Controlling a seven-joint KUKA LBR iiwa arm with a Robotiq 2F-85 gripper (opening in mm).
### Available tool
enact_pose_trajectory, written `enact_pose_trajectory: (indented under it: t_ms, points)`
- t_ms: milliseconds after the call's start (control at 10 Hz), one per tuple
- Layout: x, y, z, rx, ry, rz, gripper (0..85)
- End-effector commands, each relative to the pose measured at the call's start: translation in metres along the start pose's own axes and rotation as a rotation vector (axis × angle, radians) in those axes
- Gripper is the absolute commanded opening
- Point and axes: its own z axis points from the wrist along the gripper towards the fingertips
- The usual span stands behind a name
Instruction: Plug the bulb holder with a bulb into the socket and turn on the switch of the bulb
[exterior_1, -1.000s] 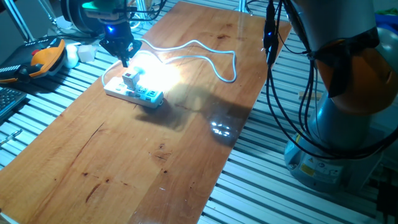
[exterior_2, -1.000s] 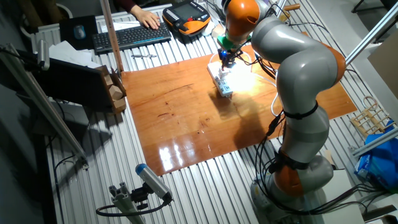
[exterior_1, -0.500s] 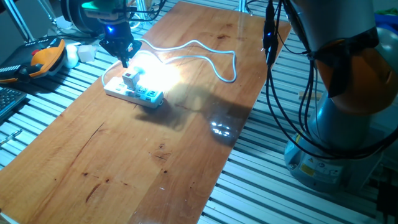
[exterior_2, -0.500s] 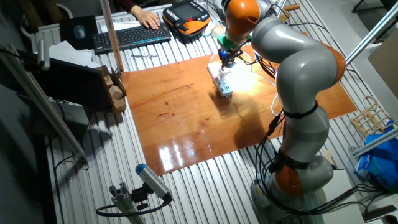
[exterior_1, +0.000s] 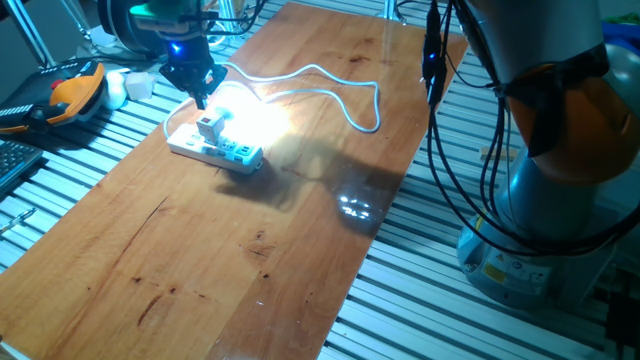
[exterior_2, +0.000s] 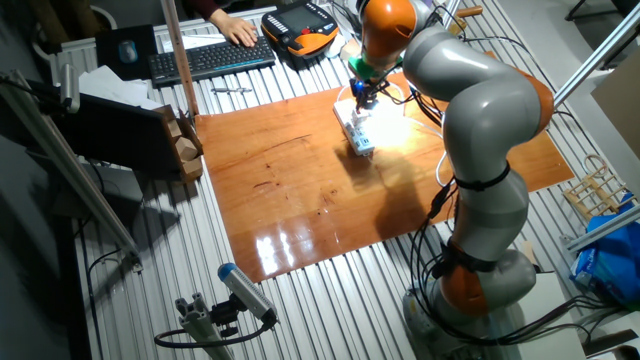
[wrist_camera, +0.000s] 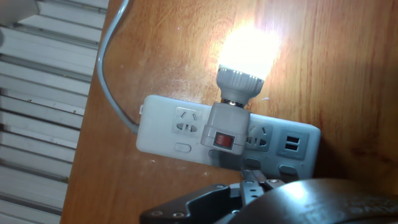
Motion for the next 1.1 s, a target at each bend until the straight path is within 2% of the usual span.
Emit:
enact_pose_trajectory:
  t_ms: [0,200,300,500,700,1000]
  points:
    - [0.0,0.001,0.0,0.001,0.01,0.0,0.0]
    - [0.003,0.0,0.001,0.001,0.015,0.008,0.0]
    - [0.002,0.0,0.001,0.004,0.005,0.006,0.0]
    - [0.008,-0.003,0.001,0.007,0.015,0.014,0.0]
    - [0.01,-0.002,0.004,0.005,-0.005,0.009,0.0]
    - [0.01,-0.002,0.004,-0.038,-0.029,-0.04,0.0]
